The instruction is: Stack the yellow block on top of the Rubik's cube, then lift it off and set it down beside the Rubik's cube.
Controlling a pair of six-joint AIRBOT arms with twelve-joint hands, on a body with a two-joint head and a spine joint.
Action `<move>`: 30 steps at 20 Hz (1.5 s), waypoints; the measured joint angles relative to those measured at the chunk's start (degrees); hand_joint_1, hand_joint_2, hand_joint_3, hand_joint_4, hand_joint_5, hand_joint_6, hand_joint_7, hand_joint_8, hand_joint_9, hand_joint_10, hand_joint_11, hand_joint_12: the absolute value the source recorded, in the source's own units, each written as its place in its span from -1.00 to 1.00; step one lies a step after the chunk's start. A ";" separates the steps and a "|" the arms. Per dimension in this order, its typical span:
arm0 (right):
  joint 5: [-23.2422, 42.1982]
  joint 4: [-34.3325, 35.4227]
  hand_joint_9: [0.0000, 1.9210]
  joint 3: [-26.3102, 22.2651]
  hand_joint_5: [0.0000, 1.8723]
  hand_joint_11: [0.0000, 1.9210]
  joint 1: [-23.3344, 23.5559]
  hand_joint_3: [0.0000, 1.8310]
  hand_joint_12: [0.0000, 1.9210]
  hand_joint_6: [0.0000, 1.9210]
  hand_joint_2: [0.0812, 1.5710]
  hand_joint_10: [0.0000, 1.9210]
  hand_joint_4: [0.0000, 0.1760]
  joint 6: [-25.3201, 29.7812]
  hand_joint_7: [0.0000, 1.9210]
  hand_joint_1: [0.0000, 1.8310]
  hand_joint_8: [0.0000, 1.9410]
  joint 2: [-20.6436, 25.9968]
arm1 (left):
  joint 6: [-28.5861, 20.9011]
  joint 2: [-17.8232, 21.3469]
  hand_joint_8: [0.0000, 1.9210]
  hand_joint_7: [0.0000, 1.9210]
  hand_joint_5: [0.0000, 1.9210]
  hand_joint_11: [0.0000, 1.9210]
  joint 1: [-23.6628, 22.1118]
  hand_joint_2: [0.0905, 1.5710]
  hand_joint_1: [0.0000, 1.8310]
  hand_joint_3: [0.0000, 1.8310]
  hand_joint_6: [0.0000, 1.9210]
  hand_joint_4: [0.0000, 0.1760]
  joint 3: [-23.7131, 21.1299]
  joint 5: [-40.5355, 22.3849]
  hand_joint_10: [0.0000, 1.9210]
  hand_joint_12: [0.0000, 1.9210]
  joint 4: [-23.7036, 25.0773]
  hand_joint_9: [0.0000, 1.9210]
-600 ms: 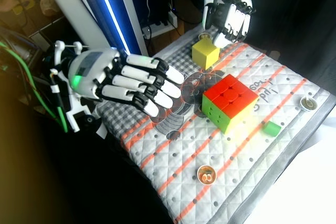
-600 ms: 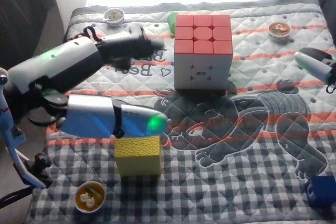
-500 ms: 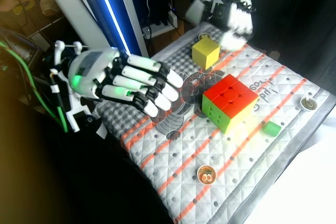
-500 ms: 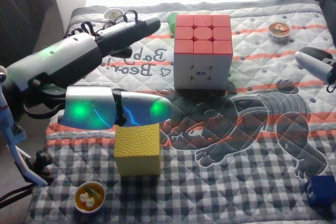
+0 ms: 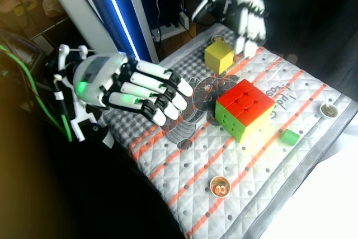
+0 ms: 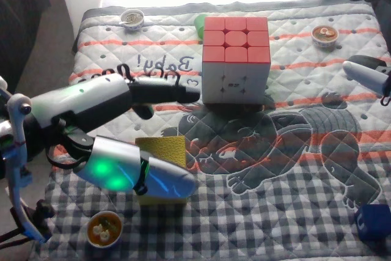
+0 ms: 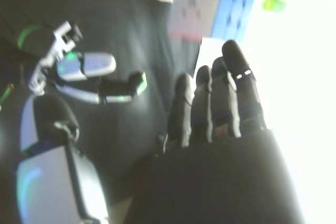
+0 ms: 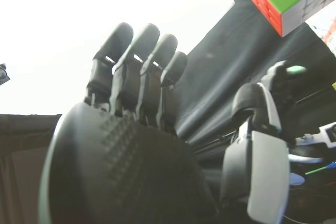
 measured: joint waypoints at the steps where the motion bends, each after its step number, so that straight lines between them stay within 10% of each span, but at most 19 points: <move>1: 0.02 0.04 -0.70 0.02 -0.65 -1.00 0.00 -0.93 0.61 -0.17 0.36 0.01 -1.00 0.00 -0.56 -0.27 -0.22 0.00 | 0.72 0.00 -1.00 -0.77 -0.65 -1.00 -0.24 -0.10 -0.26 -1.00 -1.00 -0.42 0.11 -1.31 -0.96 0.24 0.02 -0.79; 5: -0.02 -0.07 -0.71 0.11 -0.66 -1.00 0.00 -0.95 0.64 -0.16 0.38 0.08 -1.00 0.00 -0.57 -0.28 -0.18 0.00 | 4.13 -1.11 -1.00 -0.79 -0.69 -1.00 -1.01 -0.10 -0.25 -1.00 -1.00 -0.57 0.48 -6.14 -0.99 -0.01 0.13 -0.84; 9: -0.02 0.07 -0.69 0.11 -0.66 -1.00 0.00 -0.95 0.67 -0.11 0.39 0.12 -1.00 -0.02 -0.54 -0.27 -0.11 0.00 | 4.28 -2.93 -1.00 -0.88 -0.76 -1.00 -1.77 -0.03 -0.30 -0.99 -1.00 -0.07 3.28 -11.89 -0.99 -0.22 0.24 -0.91; 13: -0.02 -0.57 -0.70 0.11 -0.65 -1.00 0.04 -0.95 0.68 -0.07 0.41 0.18 -1.00 0.09 -0.54 -0.25 -0.06 0.00 | 5.14 -4.76 -0.99 -0.84 -0.71 -1.00 -2.32 0.04 -0.28 -0.98 -0.99 -0.46 5.07 -15.63 -0.98 -0.08 0.33 -0.85; 15: 0.00 -0.37 -0.69 0.15 -0.63 -1.00 0.13 -0.95 0.70 -0.05 0.41 0.18 -1.00 0.17 -0.52 -0.24 -0.04 0.00 | 5.38 -5.03 -0.99 -0.82 -0.65 -1.00 -2.60 0.09 -0.21 -0.98 -0.99 -0.28 5.55 -16.20 -0.98 0.03 0.42 -0.85; 21: -0.02 -0.52 -0.60 0.24 -0.56 -0.98 0.13 -0.95 0.81 -0.09 0.45 0.12 -1.00 0.52 -0.43 -0.16 -0.14 0.00 | 7.89 -5.88 -0.99 -0.70 -0.28 -1.00 -3.13 0.37 0.03 -0.99 -0.96 -1.00 5.99 -16.98 -0.98 0.13 0.26 -0.77; 22: 0.00 -0.59 -0.59 0.24 -0.54 -0.98 0.13 -0.96 0.80 -0.12 0.46 0.11 -1.00 0.61 -0.42 -0.15 -0.16 0.00 | 7.89 -6.03 -0.99 -0.64 -0.19 -1.00 -3.13 0.48 0.07 -0.99 0.05 -0.62 6.03 -16.44 -0.97 0.18 0.24 -0.74; 23: -0.02 -0.55 -0.58 0.24 -0.55 -0.94 0.13 -0.95 0.79 -0.11 0.49 0.12 -1.00 0.66 -0.41 -0.17 -0.16 0.00 | 7.91 -6.14 -0.99 -0.60 -0.25 -1.00 -3.04 0.56 0.05 -0.99 0.38 -0.73 6.25 -15.89 -0.97 0.10 -0.28 -0.71; 24: -0.02 -0.57 -0.57 0.24 -0.55 -0.91 0.13 -0.95 0.80 -0.11 0.49 0.13 -1.00 0.72 -0.42 -0.18 -0.16 0.00 | 8.15 -6.14 -0.98 -0.55 -0.24 -1.00 -2.95 0.57 0.08 -1.00 0.41 -1.00 6.32 -15.32 -0.96 0.13 -1.22 -0.66; 30: -0.02 -0.55 -0.51 0.24 -0.52 -0.86 0.13 -0.97 0.73 -0.22 0.55 0.02 -1.00 0.83 -0.34 -0.22 -0.37 0.00 | 8.70 -4.26 -0.94 -0.35 -0.19 -1.00 -1.22 0.54 0.11 -1.00 0.37 -1.00 5.44 -2.91 -0.89 0.46 -8.44 -0.49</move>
